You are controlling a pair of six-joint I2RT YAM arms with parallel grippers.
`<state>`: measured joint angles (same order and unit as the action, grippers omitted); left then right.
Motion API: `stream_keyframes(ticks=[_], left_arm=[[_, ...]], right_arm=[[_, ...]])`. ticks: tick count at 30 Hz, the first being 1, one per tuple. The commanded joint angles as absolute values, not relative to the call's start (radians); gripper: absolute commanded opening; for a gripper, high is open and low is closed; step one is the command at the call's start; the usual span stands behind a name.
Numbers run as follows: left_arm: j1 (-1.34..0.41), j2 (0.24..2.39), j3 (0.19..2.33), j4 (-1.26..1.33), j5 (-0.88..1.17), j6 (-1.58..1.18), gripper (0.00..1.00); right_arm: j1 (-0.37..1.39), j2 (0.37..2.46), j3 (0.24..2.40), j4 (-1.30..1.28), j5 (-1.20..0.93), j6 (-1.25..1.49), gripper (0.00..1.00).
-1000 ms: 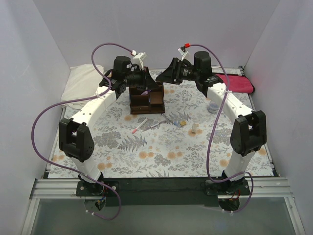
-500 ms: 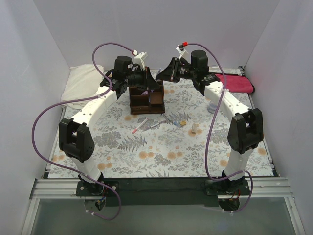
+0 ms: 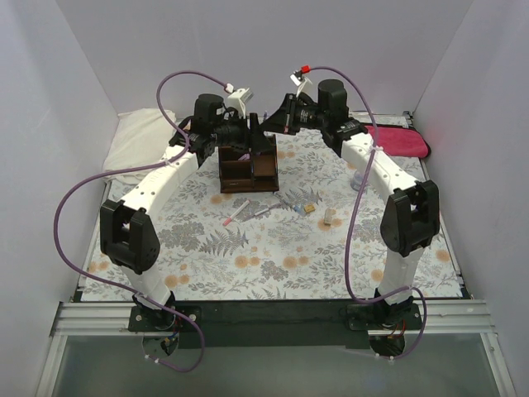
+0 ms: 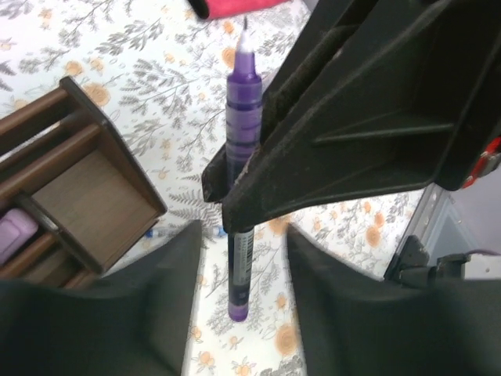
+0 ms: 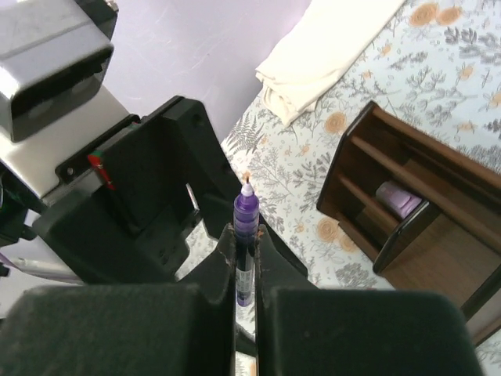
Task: Sort the stationery into containers
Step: Place the pen in the storage box.
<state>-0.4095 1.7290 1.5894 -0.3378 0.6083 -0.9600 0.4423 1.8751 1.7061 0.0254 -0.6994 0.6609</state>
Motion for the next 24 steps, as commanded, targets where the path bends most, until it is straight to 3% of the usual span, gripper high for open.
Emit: stream_keyframes(ticks=[1, 6, 12, 17, 24], left_arm=[[-0.416, 1.661, 1.657, -0.471, 0.468, -0.845, 0.67], [-0.241, 1.548, 1.623, -0.601, 0.385, -0.761, 0.82], [-0.026, 1.370, 1.453, -0.554, 0.279, -0.732, 0.84], [0.037, 1.296, 1.347, -0.526, 0.264, -0.805, 0.82], [0.051, 1.256, 1.261, -0.531, 0.308, -0.819, 0.81]], right_arm=[[0.440, 1.902, 1.795, 0.064, -0.761, 0.520, 0.01], [0.428, 1.947, 1.810, 0.048, -0.776, 0.362, 0.01], [0.480, 1.990, 1.838, 0.029, -0.678, 0.117, 0.01], [0.520, 2.020, 1.847, 0.038, -0.606, -0.047, 0.01], [0.523, 2.091, 1.876, 0.147, -0.529, -0.049, 0.01]])
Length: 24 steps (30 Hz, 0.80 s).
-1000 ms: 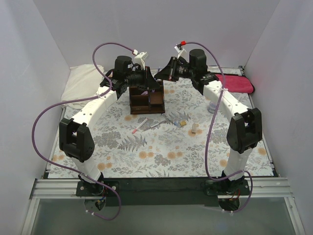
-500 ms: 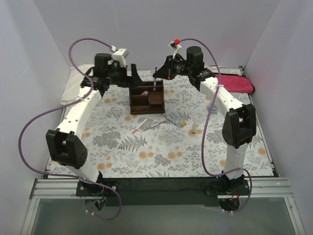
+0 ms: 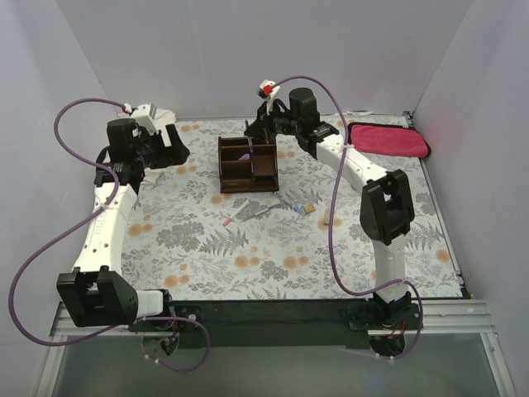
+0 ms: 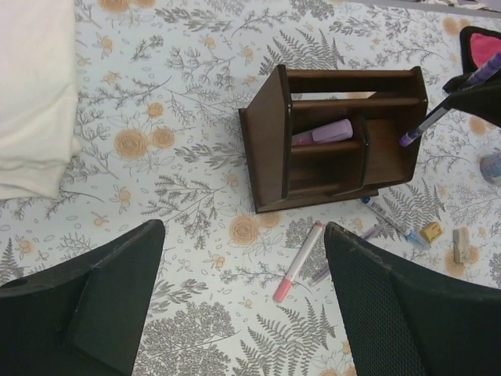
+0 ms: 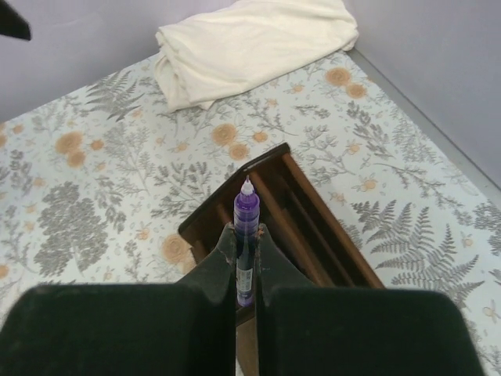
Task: Sort the stationery into containers
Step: Place the pen in the storage box.
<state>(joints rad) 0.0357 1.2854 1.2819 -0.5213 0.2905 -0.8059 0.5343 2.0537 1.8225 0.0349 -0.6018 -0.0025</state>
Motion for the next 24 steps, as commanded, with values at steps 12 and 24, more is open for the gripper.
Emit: stream_keyframes(ticks=[12, 24], left_arm=[[0.066, 1.258, 1.238, -0.578, 0.336, -0.810, 0.80], [0.087, 1.256, 1.227, -0.569, 0.353, -0.811, 0.80]], right_arm=[[0.526, 2.313, 2.125, 0.209, -0.440, -0.031, 0.01], [0.517, 2.246, 1.925, 0.209, -0.488, -0.009, 0.01]])
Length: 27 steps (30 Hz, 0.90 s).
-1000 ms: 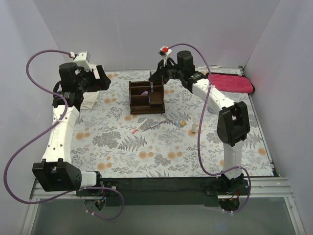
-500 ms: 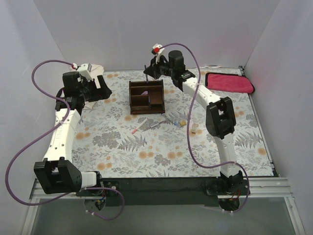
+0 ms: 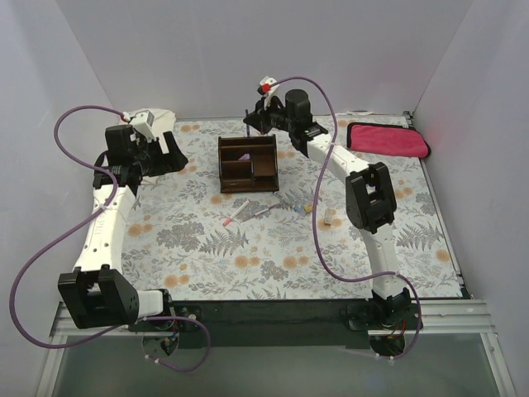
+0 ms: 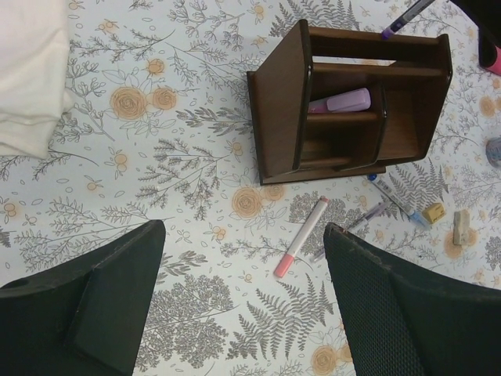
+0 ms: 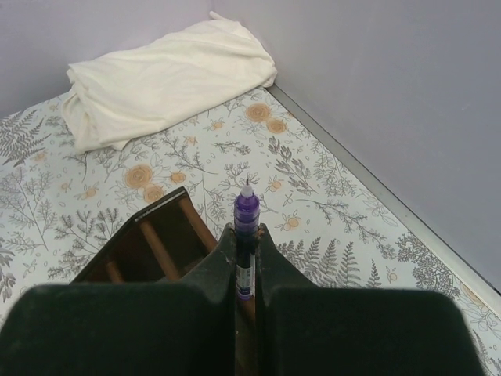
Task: Sort the stationery into containers
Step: Place the pen in the storage box.
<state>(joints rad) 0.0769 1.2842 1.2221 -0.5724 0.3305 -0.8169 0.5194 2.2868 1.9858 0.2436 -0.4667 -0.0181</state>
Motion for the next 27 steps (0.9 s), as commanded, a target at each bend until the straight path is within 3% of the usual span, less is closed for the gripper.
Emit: stream_keyframes(ticks=[1, 15, 16, 19, 27], left_arm=[[0.087, 1.258, 1.226, -0.565, 0.354, -0.811, 0.80], [0.090, 1.262, 1.213, -0.537, 0.390, -0.830, 0.80], [0.089, 1.262, 1.212, -0.538, 0.393, -0.831, 0.80], [0.091, 1.259, 1.207, -0.534, 0.399, -0.831, 0.80], [0.089, 1.255, 1.184, -0.489, 0.433, -0.856, 0.80]], right_arm=[[0.517, 2.226, 1.902, 0.215, -0.489, -0.009, 0.01], [0.517, 2.187, 1.789, 0.226, -0.457, -0.029, 0.03], [0.515, 2.187, 1.786, 0.224, -0.450, -0.031, 0.20], [0.518, 2.171, 1.779, 0.218, -0.436, -0.035, 0.37], [0.494, 2.047, 1.755, 0.169, -0.396, -0.064, 0.48]])
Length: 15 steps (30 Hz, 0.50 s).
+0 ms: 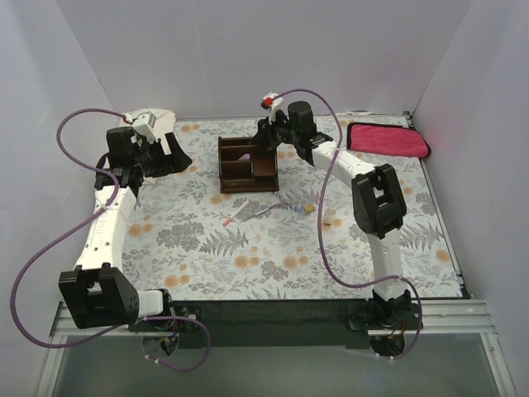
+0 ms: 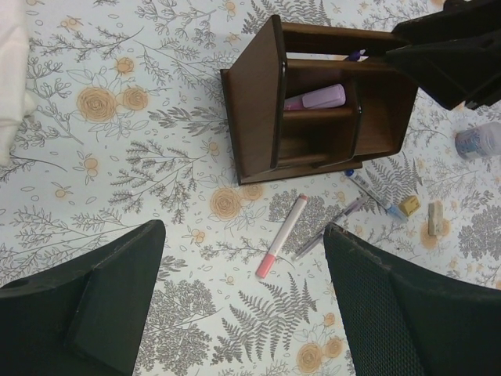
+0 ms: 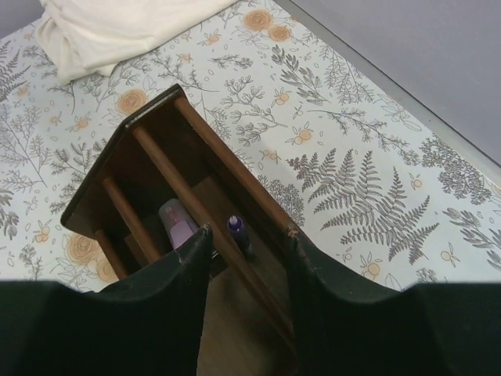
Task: Sort the stationery into containers
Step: Place the pen in the storage box, then pick up the pen from the center of the board.
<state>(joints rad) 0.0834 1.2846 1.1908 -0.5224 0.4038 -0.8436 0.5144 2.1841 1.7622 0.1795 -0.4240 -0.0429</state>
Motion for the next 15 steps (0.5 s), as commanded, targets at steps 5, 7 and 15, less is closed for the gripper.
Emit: stream_keyframes(ticks=[5, 7, 15], left_arm=[[0.094, 1.218, 1.164, -0.472, 0.329, -0.847, 0.82], [0.112, 1.198, 1.147, -0.469, 0.301, -0.848, 0.83], [0.140, 1.134, 1.138, -0.509, 0.273, -0.825, 0.83]], right_arm=[[0.460, 1.820, 1.625, 0.166, -0.446, -0.161, 0.51], [0.471, 1.740, 1.553, 0.116, -0.647, -0.272, 0.52], [0.676, 1.794, 1.554, -0.585, -0.822, -1.161, 0.47]])
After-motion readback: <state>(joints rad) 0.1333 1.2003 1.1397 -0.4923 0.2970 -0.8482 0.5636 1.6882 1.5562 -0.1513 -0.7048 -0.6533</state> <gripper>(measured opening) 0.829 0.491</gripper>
